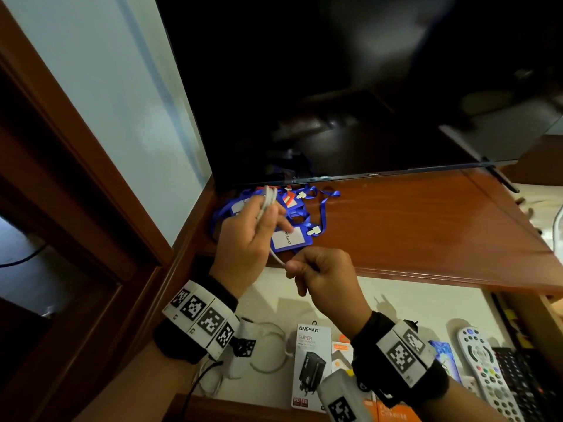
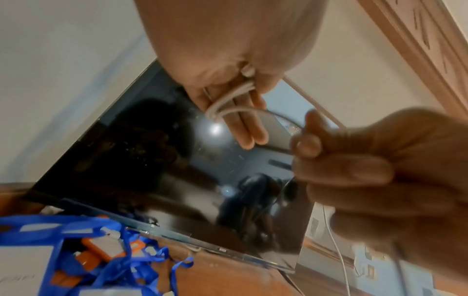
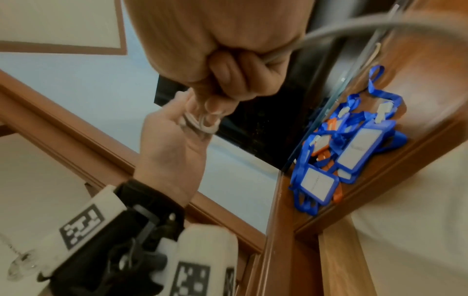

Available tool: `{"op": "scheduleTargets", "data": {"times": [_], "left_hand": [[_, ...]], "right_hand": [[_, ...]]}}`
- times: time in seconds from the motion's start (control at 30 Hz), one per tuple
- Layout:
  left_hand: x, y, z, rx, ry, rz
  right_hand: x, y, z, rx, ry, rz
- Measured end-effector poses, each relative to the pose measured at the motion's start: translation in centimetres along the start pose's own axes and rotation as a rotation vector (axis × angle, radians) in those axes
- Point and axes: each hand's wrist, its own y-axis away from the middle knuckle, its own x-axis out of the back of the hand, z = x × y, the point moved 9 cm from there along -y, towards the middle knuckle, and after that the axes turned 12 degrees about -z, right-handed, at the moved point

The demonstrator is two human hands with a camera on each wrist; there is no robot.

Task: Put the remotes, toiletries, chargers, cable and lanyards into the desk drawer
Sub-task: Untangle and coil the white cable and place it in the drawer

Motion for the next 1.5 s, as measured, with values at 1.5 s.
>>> {"op": "scheduleTargets", "data": {"times": [1.5], "left_hand": [[3.9,3.7,-4.7,0.192,0.748,-0.077]], "right_hand": [[-6.7,2.2,-2.7,0.024,0.434,0.061]]}}
